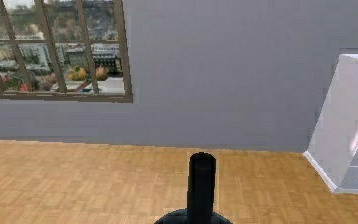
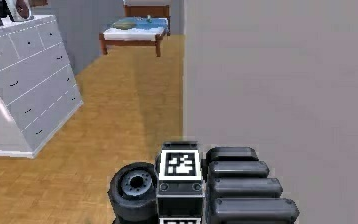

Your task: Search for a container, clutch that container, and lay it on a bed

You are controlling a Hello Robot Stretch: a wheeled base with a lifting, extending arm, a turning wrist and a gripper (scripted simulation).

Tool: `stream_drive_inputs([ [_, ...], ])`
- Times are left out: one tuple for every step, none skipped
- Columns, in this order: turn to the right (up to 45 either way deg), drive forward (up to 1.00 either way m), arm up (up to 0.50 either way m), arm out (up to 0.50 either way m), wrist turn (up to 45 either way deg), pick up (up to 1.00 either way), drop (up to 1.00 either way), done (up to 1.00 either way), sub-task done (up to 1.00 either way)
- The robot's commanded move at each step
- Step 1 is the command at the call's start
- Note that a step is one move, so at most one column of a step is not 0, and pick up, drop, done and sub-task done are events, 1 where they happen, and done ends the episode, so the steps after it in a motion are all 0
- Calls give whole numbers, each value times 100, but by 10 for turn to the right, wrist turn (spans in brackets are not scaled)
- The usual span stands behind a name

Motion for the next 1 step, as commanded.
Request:
stream_drive_inputs([
  [-30,0,0,0,0,0,0,0,0],
])
